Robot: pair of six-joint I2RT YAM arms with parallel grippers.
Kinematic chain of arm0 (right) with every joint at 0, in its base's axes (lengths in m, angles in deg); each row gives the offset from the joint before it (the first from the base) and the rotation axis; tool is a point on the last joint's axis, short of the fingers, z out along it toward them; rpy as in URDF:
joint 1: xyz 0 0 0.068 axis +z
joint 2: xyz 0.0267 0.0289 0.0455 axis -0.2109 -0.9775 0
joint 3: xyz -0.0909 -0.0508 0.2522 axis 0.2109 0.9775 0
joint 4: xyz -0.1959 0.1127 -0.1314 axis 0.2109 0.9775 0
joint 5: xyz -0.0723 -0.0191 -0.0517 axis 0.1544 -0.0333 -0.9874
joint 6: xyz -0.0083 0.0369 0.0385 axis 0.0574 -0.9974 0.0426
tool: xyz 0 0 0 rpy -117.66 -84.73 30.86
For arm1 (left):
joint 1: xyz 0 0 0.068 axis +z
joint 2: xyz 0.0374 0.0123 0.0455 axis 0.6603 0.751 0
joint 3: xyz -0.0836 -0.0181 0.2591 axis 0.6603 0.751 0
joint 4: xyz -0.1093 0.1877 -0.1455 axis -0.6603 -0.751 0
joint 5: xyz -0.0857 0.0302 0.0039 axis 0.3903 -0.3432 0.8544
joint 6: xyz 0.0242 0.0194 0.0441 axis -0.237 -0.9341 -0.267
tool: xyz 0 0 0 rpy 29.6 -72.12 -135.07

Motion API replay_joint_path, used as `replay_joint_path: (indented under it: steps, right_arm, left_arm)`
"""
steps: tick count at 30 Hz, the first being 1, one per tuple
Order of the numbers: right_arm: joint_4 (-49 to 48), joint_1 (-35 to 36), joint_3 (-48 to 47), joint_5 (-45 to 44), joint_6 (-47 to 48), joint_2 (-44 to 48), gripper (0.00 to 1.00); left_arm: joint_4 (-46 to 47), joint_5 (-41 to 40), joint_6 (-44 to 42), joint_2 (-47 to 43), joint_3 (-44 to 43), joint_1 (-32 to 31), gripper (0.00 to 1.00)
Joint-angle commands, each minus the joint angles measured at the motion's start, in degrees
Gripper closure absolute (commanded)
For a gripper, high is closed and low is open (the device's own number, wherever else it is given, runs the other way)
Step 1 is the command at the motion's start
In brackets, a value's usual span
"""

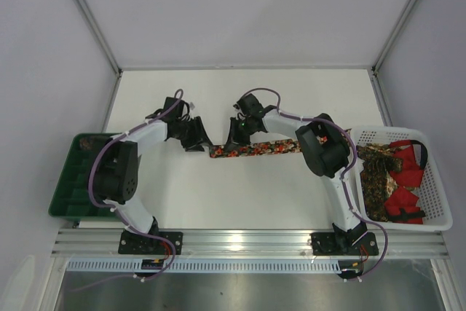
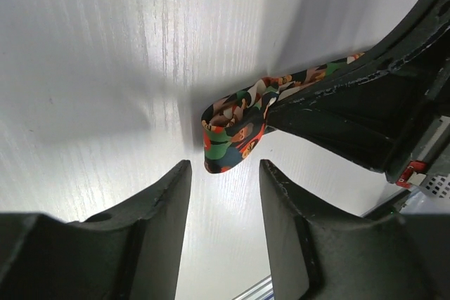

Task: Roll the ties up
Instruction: Roll the tie

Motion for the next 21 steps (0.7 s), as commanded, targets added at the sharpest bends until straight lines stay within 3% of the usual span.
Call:
replay_joint_path:
  steps: [1,21]
  right_arm:
    - [-1.12,-0.48,-0.89,-1.86,2.55,-1.94,1.00]
    - [-6.57,-2.15,7.02,-0.18,4.14,-1.76,1.00]
  left_arm:
    - [2.49,4.87,-0.25,-1.56,-1.49,1.63,0.50]
    - [14.89,7.87,6.08,2.39,6.60,1.63,0.46]
